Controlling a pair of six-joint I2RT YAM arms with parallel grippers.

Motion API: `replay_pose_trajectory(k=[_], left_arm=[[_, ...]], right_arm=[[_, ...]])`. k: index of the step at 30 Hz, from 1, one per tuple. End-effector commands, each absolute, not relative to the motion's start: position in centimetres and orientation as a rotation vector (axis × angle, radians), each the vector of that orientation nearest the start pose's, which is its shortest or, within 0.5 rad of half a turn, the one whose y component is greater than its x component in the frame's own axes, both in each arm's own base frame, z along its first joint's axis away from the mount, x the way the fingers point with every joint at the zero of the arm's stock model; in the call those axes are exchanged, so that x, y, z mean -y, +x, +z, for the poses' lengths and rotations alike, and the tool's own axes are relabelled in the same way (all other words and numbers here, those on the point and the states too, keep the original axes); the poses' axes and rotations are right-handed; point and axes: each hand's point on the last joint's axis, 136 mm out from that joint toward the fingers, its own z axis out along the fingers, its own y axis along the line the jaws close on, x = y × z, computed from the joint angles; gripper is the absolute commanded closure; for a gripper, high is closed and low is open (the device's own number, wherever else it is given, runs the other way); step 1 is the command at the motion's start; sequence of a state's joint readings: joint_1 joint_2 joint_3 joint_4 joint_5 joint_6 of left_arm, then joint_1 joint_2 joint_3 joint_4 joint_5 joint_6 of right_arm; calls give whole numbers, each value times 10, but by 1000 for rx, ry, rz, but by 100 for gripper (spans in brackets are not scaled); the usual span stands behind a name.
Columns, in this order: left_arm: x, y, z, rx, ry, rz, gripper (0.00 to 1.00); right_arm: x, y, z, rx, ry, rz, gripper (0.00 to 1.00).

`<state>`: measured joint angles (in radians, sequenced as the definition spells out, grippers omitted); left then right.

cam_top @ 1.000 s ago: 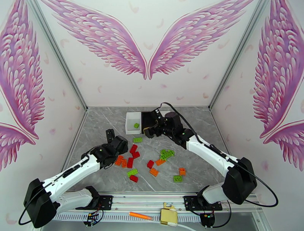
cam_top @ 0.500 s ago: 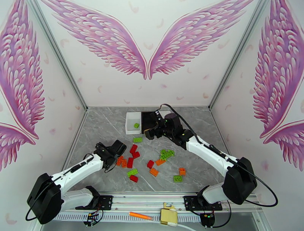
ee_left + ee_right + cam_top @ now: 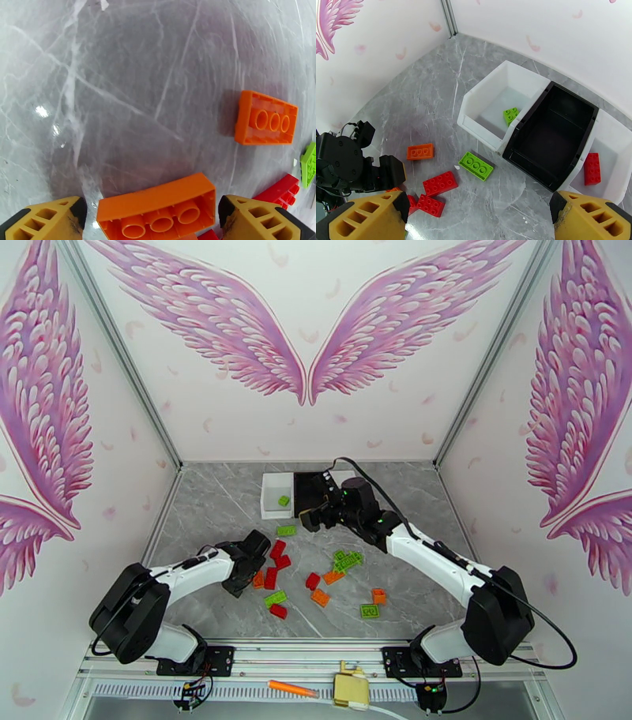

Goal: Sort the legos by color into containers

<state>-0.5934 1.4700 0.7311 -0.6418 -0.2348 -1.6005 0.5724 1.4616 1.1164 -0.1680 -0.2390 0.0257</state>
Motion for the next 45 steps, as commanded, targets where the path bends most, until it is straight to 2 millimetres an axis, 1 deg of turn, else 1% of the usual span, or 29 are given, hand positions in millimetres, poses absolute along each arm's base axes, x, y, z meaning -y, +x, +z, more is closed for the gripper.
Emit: replay_pose_trajectory(k=[1, 4, 6, 9, 13, 15, 17, 20, 23, 26, 29, 31, 33, 36, 37, 41, 45], left_arm=[[118, 243, 16, -2477, -1436, -124, 14], [116, 243, 15, -2471, -1449, -112, 20], [115, 244, 14, -2468, -1452, -109, 27], [113, 244, 15, -2466, -1448, -100, 36], [106, 245, 23, -2452, -1415, -70, 43], [104, 248, 32, -2430, -1388, -82, 43], [101, 252, 43, -2412, -1338, -83, 43], [97, 263, 67, -2384, -1234, -72, 43], [98, 282, 97, -2357, -1105, -61, 44], [105, 305, 126, -2334, -979, -62, 44], [120, 333, 152, -2312, -841, -94, 45], [134, 351, 165, -2304, -742, -126, 45], [154, 371, 179, -2297, -626, -184, 45], [184, 397, 188, -2303, -476, -269, 45], [195, 407, 200, -2284, -441, -309, 45], [229, 437, 200, -2311, -324, -364, 45], [256, 462, 191, -2338, -248, -389, 45]], right_arm=[[-278, 355, 231, -2003, -701, 605, 1], [-277, 355, 231, -2005, -698, 598, 1], [-276, 354, 230, -2009, -696, 594, 1], [-275, 354, 233, -2000, -693, 594, 1], [-272, 351, 235, -2005, -694, 584, 1], [-267, 347, 235, -2010, -704, 557, 1], [-261, 342, 235, -2012, -716, 538, 1], [-254, 333, 238, -2011, -726, 522, 1], [-248, 326, 243, -2001, -718, 518, 1], [-244, 322, 247, -1992, -703, 517, 1], [-241, 319, 251, -1974, -692, 518, 1], [-240, 317, 254, -1964, -689, 519, 1], [-238, 315, 256, -1960, -681, 522, 1], [-234, 312, 257, -1962, -668, 519, 1], [-233, 312, 256, -1962, -663, 517, 1], [-231, 312, 254, -1973, -631, 524, 1], [-229, 311, 253, -1980, -611, 525, 1]])
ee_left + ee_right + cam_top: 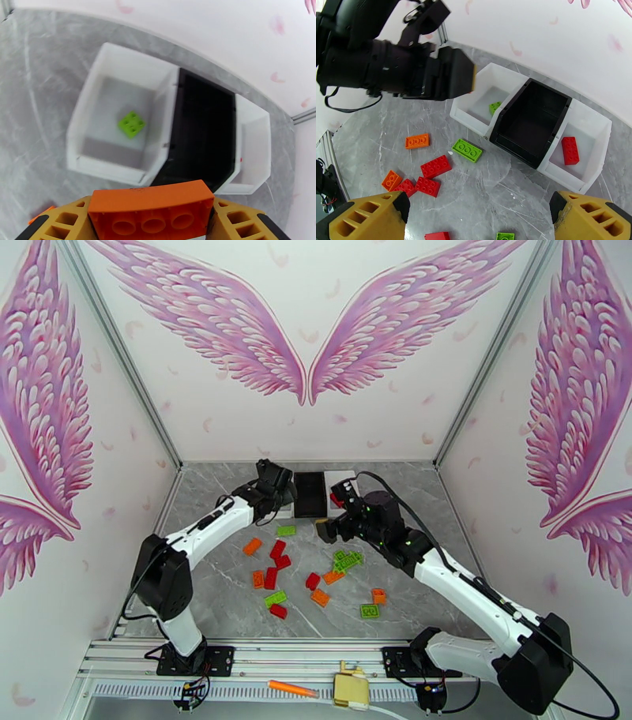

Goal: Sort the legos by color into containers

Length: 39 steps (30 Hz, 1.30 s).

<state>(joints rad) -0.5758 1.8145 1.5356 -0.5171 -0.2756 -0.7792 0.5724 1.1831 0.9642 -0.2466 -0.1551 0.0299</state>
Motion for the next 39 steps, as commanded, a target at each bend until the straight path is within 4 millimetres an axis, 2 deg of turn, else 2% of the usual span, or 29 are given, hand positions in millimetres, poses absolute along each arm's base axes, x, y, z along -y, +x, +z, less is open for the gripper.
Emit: replay_pose_trajectory(k=[1, 11, 17, 20, 25, 30, 34, 37, 39], left_arm=[[261, 468, 190, -2341, -237, -392, 45], [304, 518, 158, -2406, -194, -438, 45], [313, 537, 138, -2438, -222, -467, 41], [320, 541, 135, -2440, -220, -513, 39], [320, 543, 149, -2415, -205, -519, 27], [314, 536, 183, -2344, -166, -519, 11], [307, 522, 214, -2276, -109, -525, 1], [300, 506, 235, -2222, -58, -516, 1], [292, 491, 242, -2200, -19, -490, 1]], right_arm=[[-228, 311, 253, -1981, -609, 521, 1], [-218, 310, 254, -1998, -574, 473, 1], [-210, 308, 266, -1993, -547, 452, 1], [-205, 306, 273, -1977, -525, 439, 1], [-196, 306, 279, -1971, -484, 409, 1], [-186, 312, 280, -1977, -384, 379, 1], [-180, 315, 276, -1987, -306, 380, 1], [-181, 315, 269, -2008, -288, 392, 1], [-183, 315, 263, -2030, -292, 399, 1]])
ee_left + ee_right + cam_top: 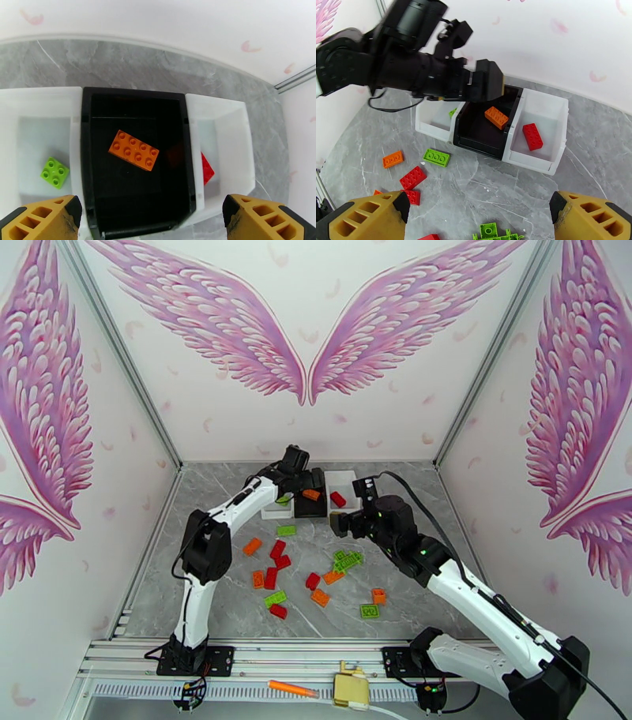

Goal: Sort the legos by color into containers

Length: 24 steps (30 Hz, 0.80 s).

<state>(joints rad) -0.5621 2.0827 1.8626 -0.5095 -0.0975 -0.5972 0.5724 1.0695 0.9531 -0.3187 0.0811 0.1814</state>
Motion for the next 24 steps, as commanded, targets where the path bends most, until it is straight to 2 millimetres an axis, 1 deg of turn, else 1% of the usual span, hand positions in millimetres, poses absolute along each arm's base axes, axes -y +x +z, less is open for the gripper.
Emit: replay_pose_trajectory(k=[1, 4, 7, 10, 12, 14, 17, 24], left_arm=[[288, 484, 244, -2194, -7, -478, 1], [270, 463, 239, -2201, 13, -417, 1], [244, 446, 226, -2247, -44, -292, 1], [226, 434, 209, -2294, -115, -175, 1], [217, 428, 191, -2348, -162, -110, 1], [217, 425, 173, -2400, -180, -86, 1], [223, 423, 151, -2455, -205, -102, 1], [231, 420, 100, -2564, -224, -63, 3]], right_arm=[[-185, 315, 260, -2037, -299, 407, 1], [-196, 314, 255, -2045, -344, 461, 1], [-211, 311, 253, -2052, -408, 527, 1], [-220, 313, 252, -2051, -433, 564, 1], [-222, 313, 253, -2044, -438, 577, 1], [-224, 313, 252, -2045, -446, 583, 1], [-224, 312, 250, -2049, -457, 577, 1], [-216, 310, 245, -2065, -458, 533, 1]])
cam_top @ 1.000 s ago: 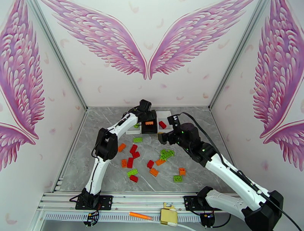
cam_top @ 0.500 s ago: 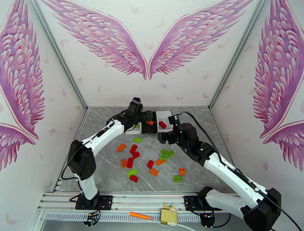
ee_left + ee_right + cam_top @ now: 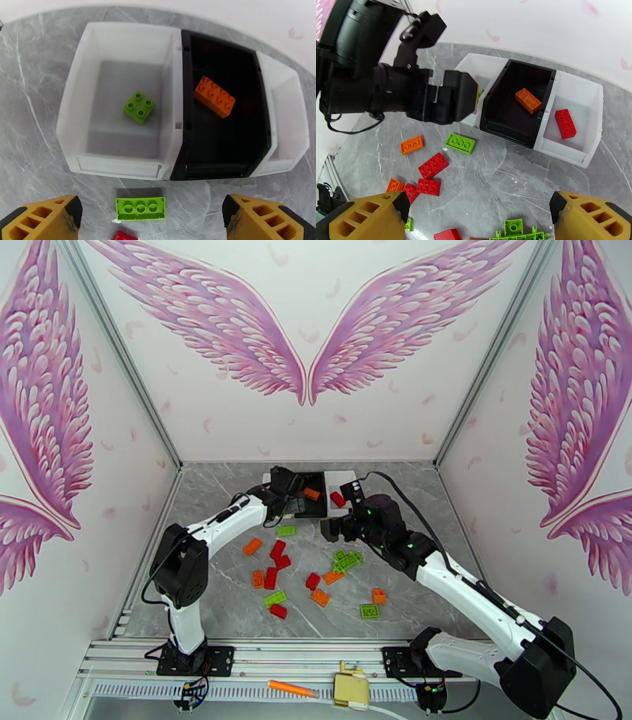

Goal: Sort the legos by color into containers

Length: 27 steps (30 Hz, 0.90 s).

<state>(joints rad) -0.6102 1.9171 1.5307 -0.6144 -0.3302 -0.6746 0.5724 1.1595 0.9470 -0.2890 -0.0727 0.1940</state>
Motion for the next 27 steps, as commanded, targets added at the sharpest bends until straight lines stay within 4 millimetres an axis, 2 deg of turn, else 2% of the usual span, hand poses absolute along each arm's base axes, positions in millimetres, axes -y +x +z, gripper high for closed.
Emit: replay_pose_trajectory(k=[1, 12, 20, 27], left_arm=[[232, 419, 93, -2581, -227, -59, 3], [233, 416, 45, -2667, -274, -3, 6], [235, 405, 24, -2713, -270, 6, 9], [230, 399, 8, -2747, -280, 34, 16]], right_arm=[[-215, 310, 244, -2067, -454, 527, 1], [-215, 314, 230, -2098, -443, 509, 1], [-216, 314, 236, -2083, -435, 526, 1], [-218, 314, 235, -2082, -426, 540, 1]])
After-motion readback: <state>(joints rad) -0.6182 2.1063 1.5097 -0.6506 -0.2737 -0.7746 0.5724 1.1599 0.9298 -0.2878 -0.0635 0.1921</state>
